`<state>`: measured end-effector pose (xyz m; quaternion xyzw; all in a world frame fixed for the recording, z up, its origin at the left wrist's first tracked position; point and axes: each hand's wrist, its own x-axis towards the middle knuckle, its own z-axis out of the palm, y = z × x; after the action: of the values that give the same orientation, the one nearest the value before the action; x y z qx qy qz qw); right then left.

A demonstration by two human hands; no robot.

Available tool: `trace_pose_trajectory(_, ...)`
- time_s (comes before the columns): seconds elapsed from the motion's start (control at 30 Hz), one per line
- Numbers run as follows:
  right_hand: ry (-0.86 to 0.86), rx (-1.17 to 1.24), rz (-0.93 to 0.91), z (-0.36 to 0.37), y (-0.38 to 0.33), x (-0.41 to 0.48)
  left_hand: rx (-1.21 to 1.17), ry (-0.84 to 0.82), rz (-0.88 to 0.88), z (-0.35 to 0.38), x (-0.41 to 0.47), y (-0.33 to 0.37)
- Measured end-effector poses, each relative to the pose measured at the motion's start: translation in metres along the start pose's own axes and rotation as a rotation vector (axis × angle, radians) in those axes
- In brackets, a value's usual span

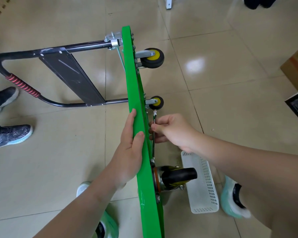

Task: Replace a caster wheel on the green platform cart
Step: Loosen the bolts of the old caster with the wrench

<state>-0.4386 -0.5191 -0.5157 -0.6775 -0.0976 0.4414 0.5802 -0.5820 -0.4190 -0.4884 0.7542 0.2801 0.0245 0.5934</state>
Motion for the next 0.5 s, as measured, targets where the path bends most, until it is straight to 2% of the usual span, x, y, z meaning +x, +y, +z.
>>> trace_pose_trajectory(0.13,-0.01,-0.056,-0.064,0.004,-0.001,-0.009,-0.005,0.007,0.002,-0.001,0.0,-0.001)
trace_pose_trajectory(0.27,0.014,-0.127,-0.24,0.003,0.001,-0.042,-0.002,0.014,0.006,0.001,-0.001,0.001)
trace_pose_trajectory(0.4,-0.069,-0.163,-0.35,0.003,0.014,-0.086,0.002,0.031,0.014,0.002,-0.002,0.003)
trace_pose_trajectory(0.5,-0.025,-0.179,-0.412,0.005,0.029,-0.107,0.0,0.048,0.012,0.002,-0.002,0.001)
